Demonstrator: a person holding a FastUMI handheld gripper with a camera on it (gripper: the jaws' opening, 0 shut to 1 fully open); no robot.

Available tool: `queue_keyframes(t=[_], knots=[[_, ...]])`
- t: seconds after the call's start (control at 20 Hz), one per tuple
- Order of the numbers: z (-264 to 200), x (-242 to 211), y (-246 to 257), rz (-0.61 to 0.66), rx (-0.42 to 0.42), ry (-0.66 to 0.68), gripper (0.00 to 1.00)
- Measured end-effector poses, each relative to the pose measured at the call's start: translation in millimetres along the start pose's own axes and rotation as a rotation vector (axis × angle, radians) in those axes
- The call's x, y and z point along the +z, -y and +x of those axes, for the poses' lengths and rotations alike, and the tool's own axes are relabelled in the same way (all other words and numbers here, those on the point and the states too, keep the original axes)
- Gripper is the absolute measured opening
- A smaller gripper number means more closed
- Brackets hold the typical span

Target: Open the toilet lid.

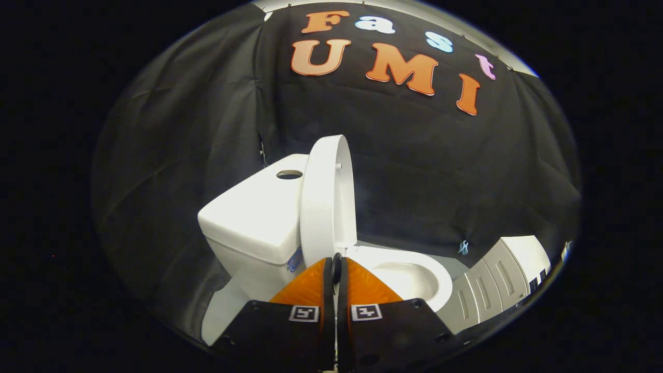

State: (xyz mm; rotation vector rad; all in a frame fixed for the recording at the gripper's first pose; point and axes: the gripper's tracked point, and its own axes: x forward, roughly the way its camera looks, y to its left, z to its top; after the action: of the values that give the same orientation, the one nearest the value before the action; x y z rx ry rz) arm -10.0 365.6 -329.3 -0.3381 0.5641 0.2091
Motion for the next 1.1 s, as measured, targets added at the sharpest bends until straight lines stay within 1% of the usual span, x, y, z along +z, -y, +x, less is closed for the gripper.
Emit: queue_keyframes(t=[0.05,0.1,0.2,0.3,0.4,0.55,0.75,0.85,1.1], knots=[[3.1,-2.8,-2.4,0.002,0.024,-0.006,0.12],[-2.4,-1.8,-1.0,0.0,0.04,-0.007,0.25],[-8.7,7.9,2.9,0.0,0.058,0.027,0.38],[-23.4,17.9,14.3,0.004,0.061,0.071,0.69],[-33.5,25.7,23.3,0.033,0.09,0.107,1.0],[-49.5,38.6,47.4,0.091,0.103,0.16,0.99],[-64.4,52.9,101.3,0.133,0.067,0.226,0.99],[-74.1,58.6,126.7,0.158,0.063,0.248,0.99],[-97.8,78.2,202.5,0.183,-0.011,0.325,0.99]])
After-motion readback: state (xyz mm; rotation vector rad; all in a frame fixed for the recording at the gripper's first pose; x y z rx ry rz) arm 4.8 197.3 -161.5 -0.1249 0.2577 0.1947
